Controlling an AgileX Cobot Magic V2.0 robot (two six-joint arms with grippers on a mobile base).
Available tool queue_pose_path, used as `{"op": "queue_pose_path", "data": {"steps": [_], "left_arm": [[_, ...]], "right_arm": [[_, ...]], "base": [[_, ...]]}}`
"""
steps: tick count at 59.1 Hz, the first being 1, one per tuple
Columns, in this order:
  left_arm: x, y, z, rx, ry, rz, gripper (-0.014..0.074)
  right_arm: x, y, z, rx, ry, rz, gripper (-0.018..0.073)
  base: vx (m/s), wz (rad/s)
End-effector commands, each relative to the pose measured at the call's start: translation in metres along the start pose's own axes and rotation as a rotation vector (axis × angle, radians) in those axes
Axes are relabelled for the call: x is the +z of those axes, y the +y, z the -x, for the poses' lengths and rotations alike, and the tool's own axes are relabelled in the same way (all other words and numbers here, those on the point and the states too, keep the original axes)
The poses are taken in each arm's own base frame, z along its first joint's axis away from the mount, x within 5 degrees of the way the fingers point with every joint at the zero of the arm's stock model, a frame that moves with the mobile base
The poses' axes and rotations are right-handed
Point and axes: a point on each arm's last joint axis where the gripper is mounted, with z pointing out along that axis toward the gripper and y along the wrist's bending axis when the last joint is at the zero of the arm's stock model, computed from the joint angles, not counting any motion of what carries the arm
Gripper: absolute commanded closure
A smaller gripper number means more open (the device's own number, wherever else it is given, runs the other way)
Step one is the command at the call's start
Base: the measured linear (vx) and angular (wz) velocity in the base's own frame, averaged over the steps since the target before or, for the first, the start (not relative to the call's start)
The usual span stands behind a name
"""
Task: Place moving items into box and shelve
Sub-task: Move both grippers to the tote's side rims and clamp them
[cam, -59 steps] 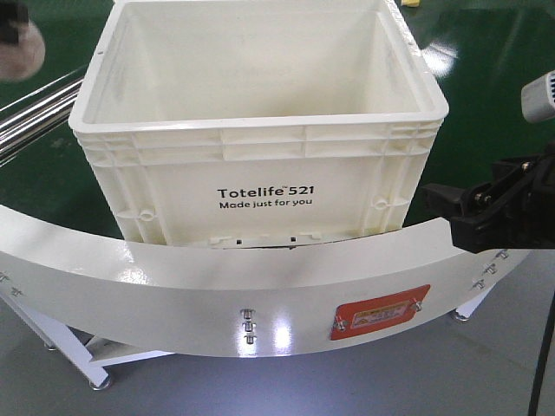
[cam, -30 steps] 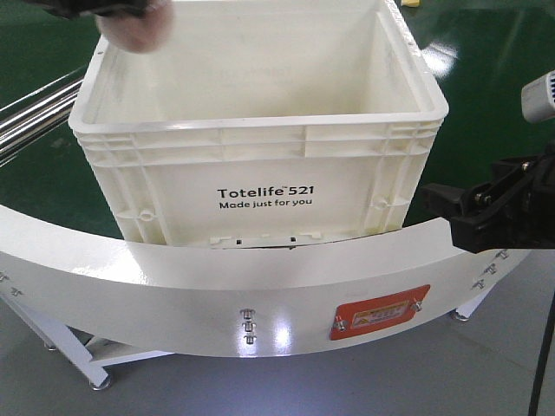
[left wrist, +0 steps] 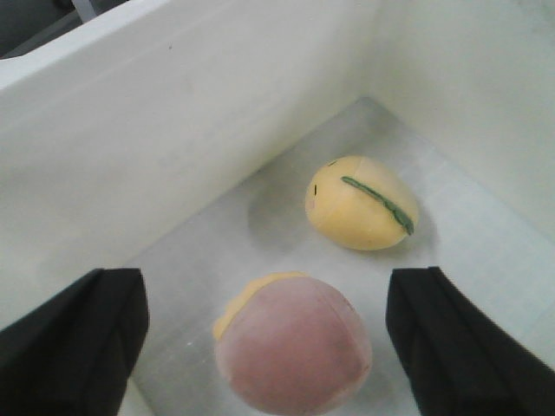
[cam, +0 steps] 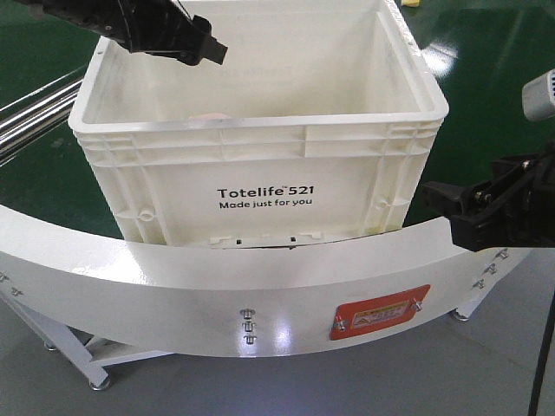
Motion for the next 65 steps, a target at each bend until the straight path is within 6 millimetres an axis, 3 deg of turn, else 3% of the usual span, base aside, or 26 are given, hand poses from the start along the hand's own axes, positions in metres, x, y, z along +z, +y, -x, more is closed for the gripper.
{"op": "queue_pose_path", "data": {"steps": [1, 11, 23, 37, 48, 55, 65], "left_arm": [[-0.045, -0.002, 0.02, 0.041, -0.122, 0.06, -0.007], [-0.065, 0.008, 0.016, -0.058, -0.053, 0.188, -0.0036], [-0.079, 0.027, 0.02, -0.135, 0.072, 0.389, -0.0029], [-0.072, 0.044, 0.016, -0.234, 0.163, 0.395, -0.0029], [-0.071, 0.054, 0.009, -0.344, 0.179, 0.318, -0.0029], [-0.071, 0.055, 0.008, -0.37, 0.173, 0.287, -0.0024], [-0.07, 0.055, 0.009, -0.372, 0.169, 0.284, -0.0007]], "right_arm": [[-0.009, -0.001, 0.015, -0.001, -0.114, -0.002, 0.0003], [-0.003, -0.009, 0.031, 0.066, -0.047, -0.083, 0.0003], [0.015, -0.026, 0.075, 0.081, 0.058, -0.252, 0.0003], [0.044, -0.031, 0.136, 0.091, 0.079, -0.283, 0.0003], [0.069, -0.034, 0.173, 0.093, 0.108, -0.302, 0.0003], [0.085, -0.044, 0.184, 0.122, 0.148, -0.31, 0.0003], [0.107, -0.076, 0.185, 0.197, 0.202, -0.219, 0.0003]], "base": [[0.0, 0.0], [0.0, 0.0], [0.0, 0.0], [0.0, 0.0], [0.0, 0.0], [0.0, 0.0], [0.0, 0.0]]}}
